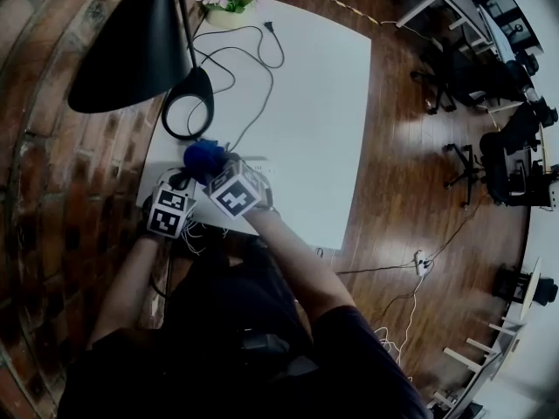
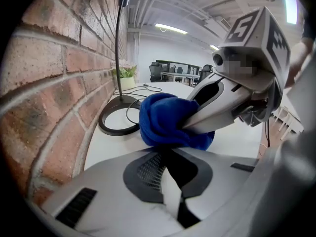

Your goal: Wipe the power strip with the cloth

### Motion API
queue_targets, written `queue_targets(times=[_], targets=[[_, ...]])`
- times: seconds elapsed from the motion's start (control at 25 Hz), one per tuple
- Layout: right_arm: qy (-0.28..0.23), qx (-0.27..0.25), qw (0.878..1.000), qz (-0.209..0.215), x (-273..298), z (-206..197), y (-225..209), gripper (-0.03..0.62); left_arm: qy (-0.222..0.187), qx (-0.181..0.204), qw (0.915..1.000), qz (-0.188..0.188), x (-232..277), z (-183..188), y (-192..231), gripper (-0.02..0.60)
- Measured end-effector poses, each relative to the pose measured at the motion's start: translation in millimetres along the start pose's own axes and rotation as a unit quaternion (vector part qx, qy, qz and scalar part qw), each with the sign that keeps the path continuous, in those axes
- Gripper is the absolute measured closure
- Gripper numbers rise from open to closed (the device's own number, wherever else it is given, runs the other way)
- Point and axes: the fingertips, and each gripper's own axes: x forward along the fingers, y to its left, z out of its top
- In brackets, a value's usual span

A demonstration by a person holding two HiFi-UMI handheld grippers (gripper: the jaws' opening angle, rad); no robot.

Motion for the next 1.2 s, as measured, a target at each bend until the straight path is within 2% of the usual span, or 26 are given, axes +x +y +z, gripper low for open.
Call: queue_targets(times=[0.16, 0.28, 0.44, 0.84, 1.0, 1.2], targets=[[-0.01, 0.041, 0.999, 0.004, -5, -6, -4, 0.528, 0.005, 0.003, 1.0, 0.004, 2, 1, 1, 0.574], [-0.022, 0.051, 0.998, -0.008, -12, -14, -10, 0.528, 0.007, 0.002, 1.0, 0.006, 2, 1, 0, 0.574], [-0.021, 0.072, 0.997, -0.022, -20, -30, -23, 0.526, 0.012, 0.021, 0.9995, 0.02, 9, -9, 10, 0.574], [-0.008, 0.121, 0.99, -0.067, -62, -68, -59, 0.526, 0.028, 0.025, 0.9992, 0.016, 3, -2, -1, 0.574], [-0.013, 0.146, 0.987, -0.072, -76, -83, -69, 0.526, 0.028, 0.028, 0.9991, 0.013, 4, -1, 0, 0.574], [-0.008, 0.152, 0.985, -0.081, -84, -92, -75, 0.526, 0.032, 0.036, 0.9988, 0.011, 5, -1, -1, 0.574]])
